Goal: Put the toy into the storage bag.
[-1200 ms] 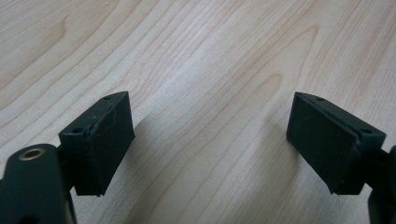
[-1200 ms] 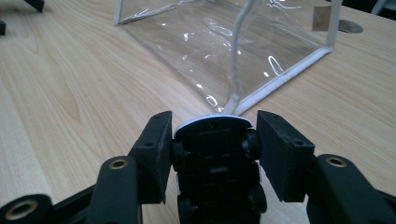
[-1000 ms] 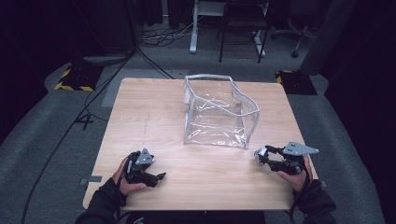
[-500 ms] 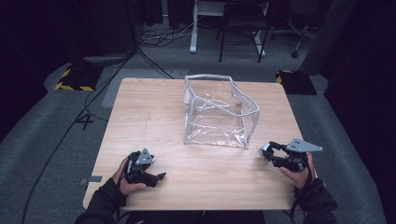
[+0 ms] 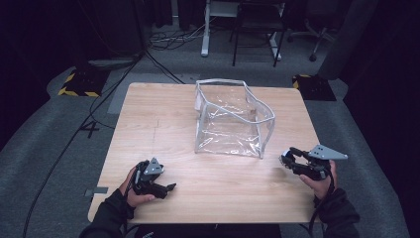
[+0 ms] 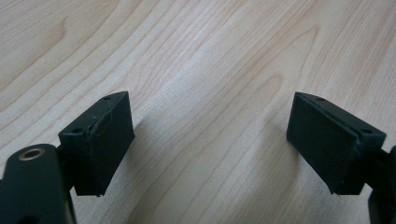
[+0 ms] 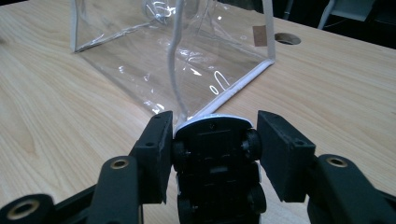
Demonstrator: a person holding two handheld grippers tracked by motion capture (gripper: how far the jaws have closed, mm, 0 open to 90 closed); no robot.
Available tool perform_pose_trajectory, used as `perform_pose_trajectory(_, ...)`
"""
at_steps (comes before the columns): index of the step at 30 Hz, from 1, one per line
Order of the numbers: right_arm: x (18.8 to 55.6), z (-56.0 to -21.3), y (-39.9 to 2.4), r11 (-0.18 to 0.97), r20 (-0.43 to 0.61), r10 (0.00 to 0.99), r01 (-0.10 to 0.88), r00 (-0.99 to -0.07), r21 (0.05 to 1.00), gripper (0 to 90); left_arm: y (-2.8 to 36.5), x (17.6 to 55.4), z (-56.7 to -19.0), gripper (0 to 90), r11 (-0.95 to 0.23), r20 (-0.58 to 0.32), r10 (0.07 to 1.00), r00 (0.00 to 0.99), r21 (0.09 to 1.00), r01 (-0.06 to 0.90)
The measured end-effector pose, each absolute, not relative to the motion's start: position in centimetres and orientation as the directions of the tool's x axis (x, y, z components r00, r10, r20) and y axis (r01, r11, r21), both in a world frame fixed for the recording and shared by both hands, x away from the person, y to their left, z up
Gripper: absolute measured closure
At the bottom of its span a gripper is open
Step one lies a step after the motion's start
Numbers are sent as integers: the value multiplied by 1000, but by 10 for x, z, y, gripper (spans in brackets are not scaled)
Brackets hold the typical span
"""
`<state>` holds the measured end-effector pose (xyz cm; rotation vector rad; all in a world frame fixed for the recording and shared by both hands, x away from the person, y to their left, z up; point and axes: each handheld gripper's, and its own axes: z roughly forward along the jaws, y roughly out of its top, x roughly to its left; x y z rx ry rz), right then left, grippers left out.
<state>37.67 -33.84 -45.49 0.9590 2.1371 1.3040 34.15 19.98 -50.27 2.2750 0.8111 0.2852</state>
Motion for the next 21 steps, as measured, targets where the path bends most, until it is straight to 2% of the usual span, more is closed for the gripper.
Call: perform_pose_trajectory(21,385,-447,-333,305,-32,767,320,-641,897,481,200,341,-503,152,-563,-24,625,780,678,473)
